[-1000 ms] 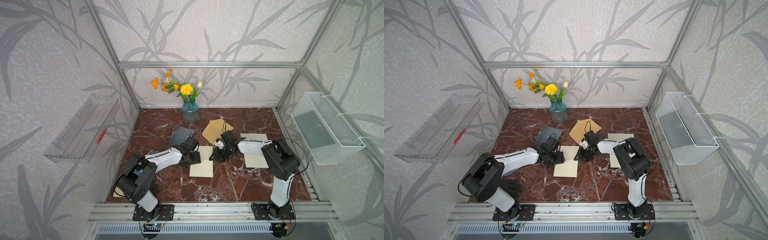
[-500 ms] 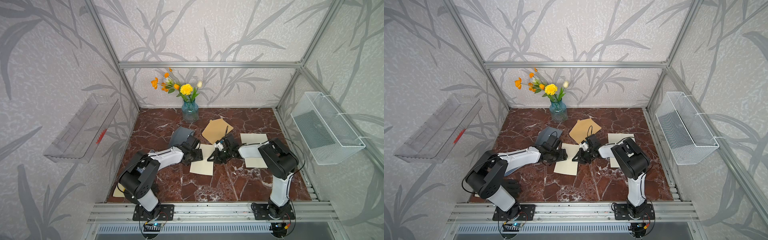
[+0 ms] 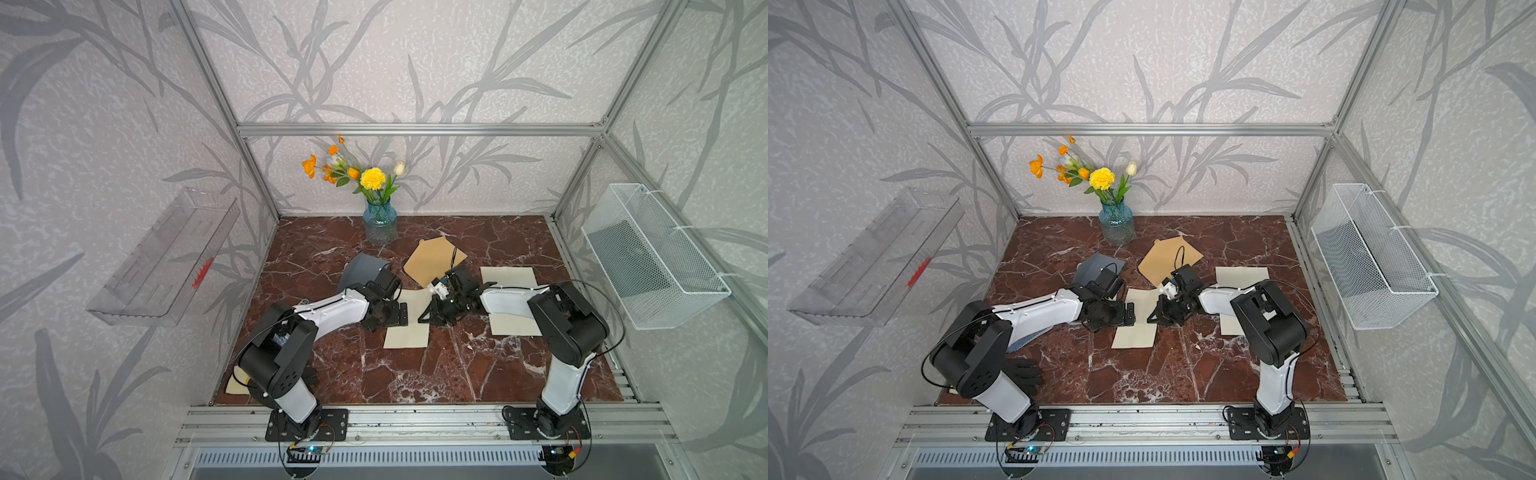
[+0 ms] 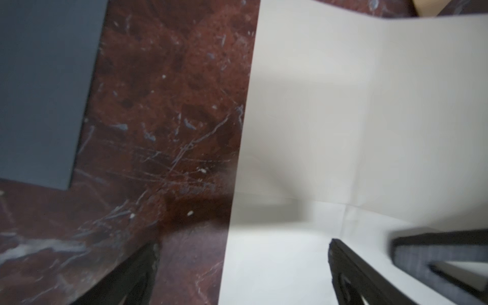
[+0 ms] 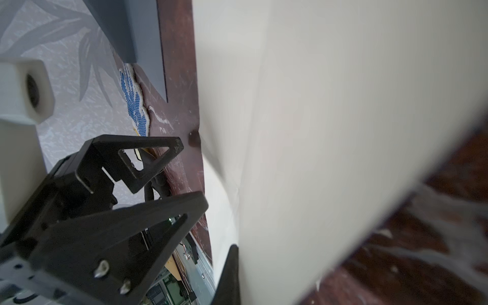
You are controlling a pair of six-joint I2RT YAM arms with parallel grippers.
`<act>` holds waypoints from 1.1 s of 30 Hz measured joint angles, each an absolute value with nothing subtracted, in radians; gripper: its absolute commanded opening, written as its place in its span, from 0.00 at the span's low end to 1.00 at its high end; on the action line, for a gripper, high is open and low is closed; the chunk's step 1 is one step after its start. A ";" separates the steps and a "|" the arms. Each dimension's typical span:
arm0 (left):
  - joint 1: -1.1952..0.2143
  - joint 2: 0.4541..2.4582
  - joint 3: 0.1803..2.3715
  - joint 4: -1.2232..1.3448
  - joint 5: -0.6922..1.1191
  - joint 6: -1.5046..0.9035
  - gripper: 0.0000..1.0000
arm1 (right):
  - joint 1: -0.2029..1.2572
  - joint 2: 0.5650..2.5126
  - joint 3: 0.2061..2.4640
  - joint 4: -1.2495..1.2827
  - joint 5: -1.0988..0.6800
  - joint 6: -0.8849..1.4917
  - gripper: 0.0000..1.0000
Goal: Fold the letter paper in half and place it into the envelope
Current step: Pick up the letter paper from the center of the board.
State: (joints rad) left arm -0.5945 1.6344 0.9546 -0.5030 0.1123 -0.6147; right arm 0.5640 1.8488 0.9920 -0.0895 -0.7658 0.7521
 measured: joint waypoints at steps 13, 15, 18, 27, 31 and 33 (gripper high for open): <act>-0.556 1.588 0.976 -0.545 0.284 -0.602 1.00 | 0.549 1.792 1.102 -0.341 -0.739 0.546 0.05; -0.542 1.575 0.955 -0.514 0.338 -0.604 1.00 | 0.538 1.781 1.103 -0.350 -0.754 0.533 0.05; -0.516 1.541 0.915 -0.453 0.420 -0.614 1.00 | 0.518 1.753 1.103 -0.360 -0.781 0.522 0.05; -0.401 1.453 0.801 -0.237 0.616 -0.693 1.00 | 0.489 1.654 1.103 -0.344 -0.873 0.526 0.07; -0.388 1.456 0.801 -0.179 0.660 -0.767 1.00 | 0.489 1.652 1.103 -0.370 -0.828 0.509 0.06; -0.388 1.457 0.801 -0.159 0.672 -0.828 1.00 | 0.490 1.649 1.103 -0.385 -0.785 0.496 0.06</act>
State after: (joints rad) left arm -0.3878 1.4570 0.8009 -0.1589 0.6724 -0.8284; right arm 0.4904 1.6489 1.1034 -0.3847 -0.7849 0.4957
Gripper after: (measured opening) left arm 0.996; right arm 0.065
